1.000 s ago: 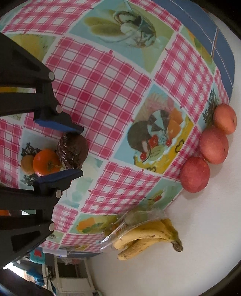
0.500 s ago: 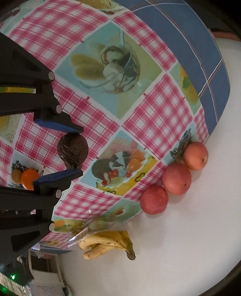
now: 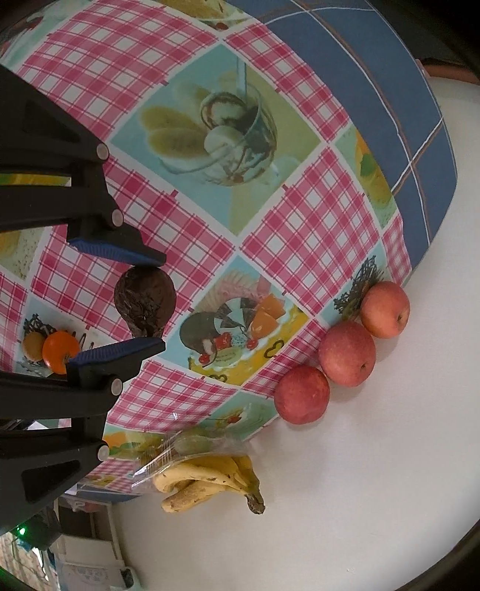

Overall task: Organize fruits
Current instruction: 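Grasp the small brown round fruit with the right tool while the left lifts the dark fruit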

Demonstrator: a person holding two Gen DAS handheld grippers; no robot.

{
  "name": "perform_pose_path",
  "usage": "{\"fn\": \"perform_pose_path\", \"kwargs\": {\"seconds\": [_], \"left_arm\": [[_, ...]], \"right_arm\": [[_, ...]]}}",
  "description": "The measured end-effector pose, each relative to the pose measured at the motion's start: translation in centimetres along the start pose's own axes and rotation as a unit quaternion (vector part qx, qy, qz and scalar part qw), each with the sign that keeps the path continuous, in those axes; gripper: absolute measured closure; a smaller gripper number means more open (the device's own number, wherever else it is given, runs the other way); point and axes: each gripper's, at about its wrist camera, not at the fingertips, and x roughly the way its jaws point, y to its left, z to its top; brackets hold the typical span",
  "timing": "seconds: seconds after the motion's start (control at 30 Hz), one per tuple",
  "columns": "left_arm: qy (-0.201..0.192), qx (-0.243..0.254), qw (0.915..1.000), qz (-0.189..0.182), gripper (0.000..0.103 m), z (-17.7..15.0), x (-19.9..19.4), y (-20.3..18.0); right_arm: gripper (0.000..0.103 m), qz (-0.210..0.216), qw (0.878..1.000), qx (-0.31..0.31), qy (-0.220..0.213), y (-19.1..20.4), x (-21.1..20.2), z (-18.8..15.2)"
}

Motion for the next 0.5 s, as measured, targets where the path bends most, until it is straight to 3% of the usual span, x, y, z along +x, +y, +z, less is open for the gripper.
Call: {"fn": "perform_pose_path", "kwargs": {"seconds": [0.27, 0.5], "left_arm": [[-0.001, -0.001, 1.0, 0.0, 0.061, 0.01, -0.01, -0.1], [0.0, 0.0, 1.0, -0.001, 0.061, 0.0, 0.0, -0.16]], "right_arm": [[0.07, 0.022, 1.0, 0.016, -0.001, -0.36, 0.2, -0.1], [0.071, 0.032, 0.999, 0.042, -0.007, -0.77, 0.23, -0.19]]}}
